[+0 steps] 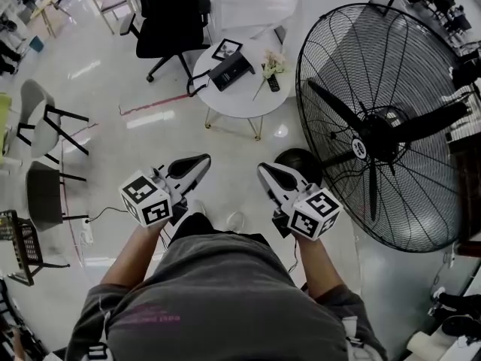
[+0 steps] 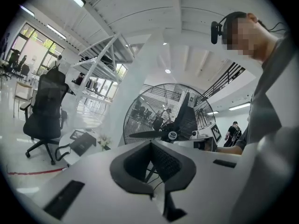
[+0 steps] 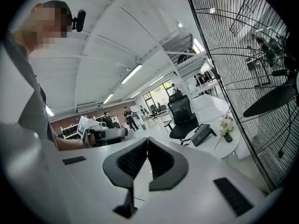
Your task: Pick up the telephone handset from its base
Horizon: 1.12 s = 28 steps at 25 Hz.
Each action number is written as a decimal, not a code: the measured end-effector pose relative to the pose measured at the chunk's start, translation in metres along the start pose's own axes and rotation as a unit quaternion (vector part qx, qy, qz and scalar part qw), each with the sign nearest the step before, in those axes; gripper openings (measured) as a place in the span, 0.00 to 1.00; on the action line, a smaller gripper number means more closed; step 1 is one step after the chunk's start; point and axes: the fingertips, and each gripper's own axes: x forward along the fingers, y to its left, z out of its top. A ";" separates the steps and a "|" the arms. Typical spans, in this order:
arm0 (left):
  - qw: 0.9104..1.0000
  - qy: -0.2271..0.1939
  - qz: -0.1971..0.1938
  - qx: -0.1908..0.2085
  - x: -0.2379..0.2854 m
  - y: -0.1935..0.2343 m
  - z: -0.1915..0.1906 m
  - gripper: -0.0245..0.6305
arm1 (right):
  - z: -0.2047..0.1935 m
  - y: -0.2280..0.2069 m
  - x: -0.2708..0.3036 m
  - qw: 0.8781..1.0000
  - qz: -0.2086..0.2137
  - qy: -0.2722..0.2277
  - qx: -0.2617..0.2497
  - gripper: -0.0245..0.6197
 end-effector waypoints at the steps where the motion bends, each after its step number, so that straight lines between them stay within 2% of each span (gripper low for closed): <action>1: 1.000 0.000 0.002 0.000 0.001 0.001 0.000 0.06 | 0.000 -0.002 0.000 1.000 0.001 0.000 0.000 0.07; 15: 1.000 -0.009 0.007 -0.006 0.030 0.037 0.009 0.06 | 0.010 -0.037 0.025 1.000 0.002 0.005 0.002 0.07; 21: 1.000 -0.003 -0.003 -0.015 0.048 0.078 0.020 0.06 | 0.022 -0.062 0.056 1.000 -0.014 0.010 0.008 0.07; 28: 0.999 0.005 -0.020 -0.032 0.069 0.151 0.034 0.06 | 0.041 -0.094 0.121 0.999 -0.031 0.014 0.020 0.07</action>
